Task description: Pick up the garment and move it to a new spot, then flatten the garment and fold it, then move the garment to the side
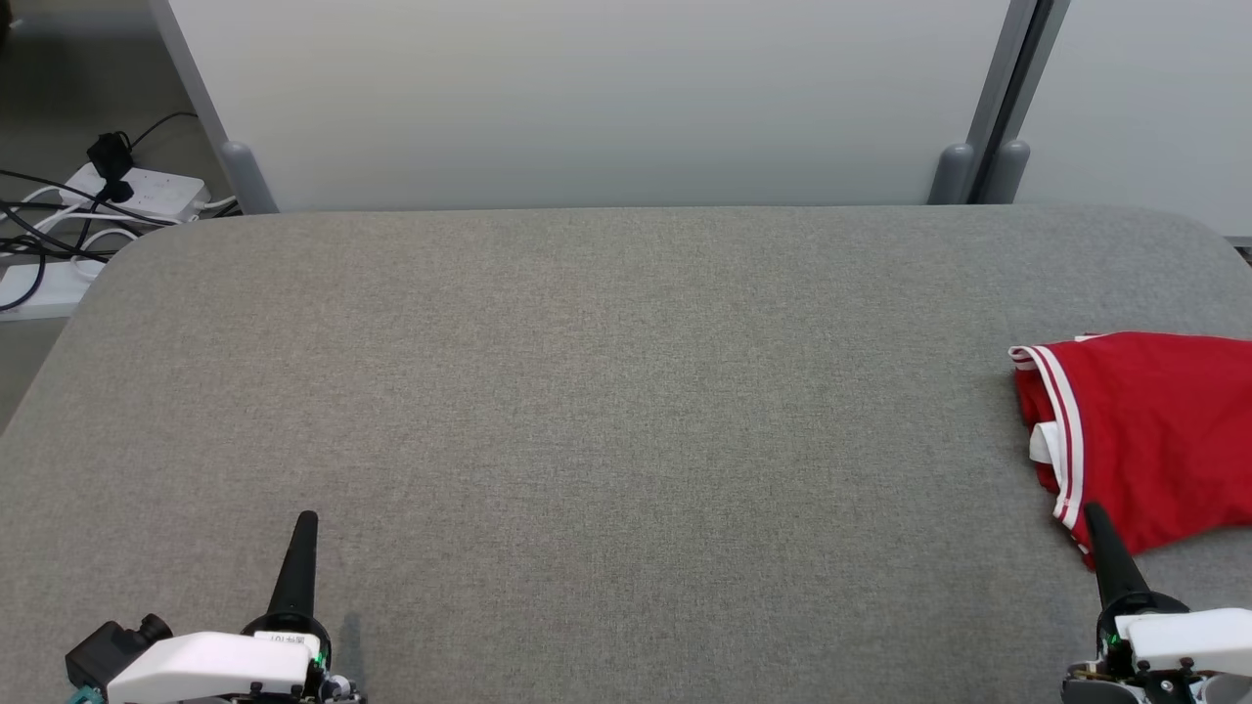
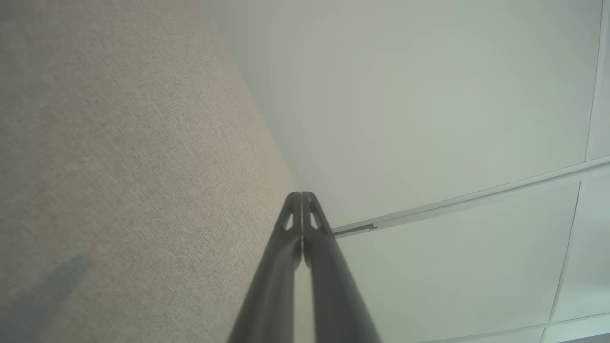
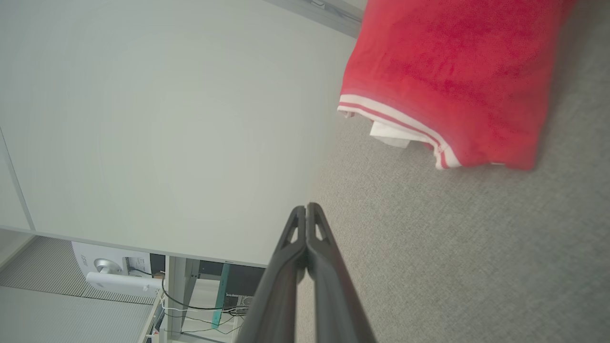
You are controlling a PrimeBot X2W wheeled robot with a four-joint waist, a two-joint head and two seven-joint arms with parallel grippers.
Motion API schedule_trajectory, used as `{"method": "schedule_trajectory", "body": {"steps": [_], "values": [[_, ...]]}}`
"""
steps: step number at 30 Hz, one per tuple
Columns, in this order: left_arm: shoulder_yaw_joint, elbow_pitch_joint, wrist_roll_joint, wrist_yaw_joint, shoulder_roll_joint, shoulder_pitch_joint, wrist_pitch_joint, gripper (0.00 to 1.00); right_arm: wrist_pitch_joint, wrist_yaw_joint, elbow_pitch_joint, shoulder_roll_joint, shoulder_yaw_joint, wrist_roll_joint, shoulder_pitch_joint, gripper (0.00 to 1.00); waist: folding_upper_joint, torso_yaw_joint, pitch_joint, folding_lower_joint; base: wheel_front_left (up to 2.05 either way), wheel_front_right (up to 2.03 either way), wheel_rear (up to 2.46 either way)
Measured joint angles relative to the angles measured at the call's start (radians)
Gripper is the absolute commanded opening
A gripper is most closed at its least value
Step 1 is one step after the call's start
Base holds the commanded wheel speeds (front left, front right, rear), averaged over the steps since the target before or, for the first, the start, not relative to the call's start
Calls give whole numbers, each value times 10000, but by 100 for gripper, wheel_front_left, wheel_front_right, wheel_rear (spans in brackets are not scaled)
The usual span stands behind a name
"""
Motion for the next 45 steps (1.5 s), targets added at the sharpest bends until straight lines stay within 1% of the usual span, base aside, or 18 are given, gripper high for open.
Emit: {"method": "schedule_trajectory", "body": {"steps": [27,45], "values": [[151,-138,-3243,-88,10,-205,746,0,773,0,-61,36,-81,3037,-185,0,0,-89,39,0,0,0,0],[155,-146,-3264,-90,12,-205,748,0,773,0,-63,38,-82,3047,-185,0,0,-88,39,0,0,0,0]]}}
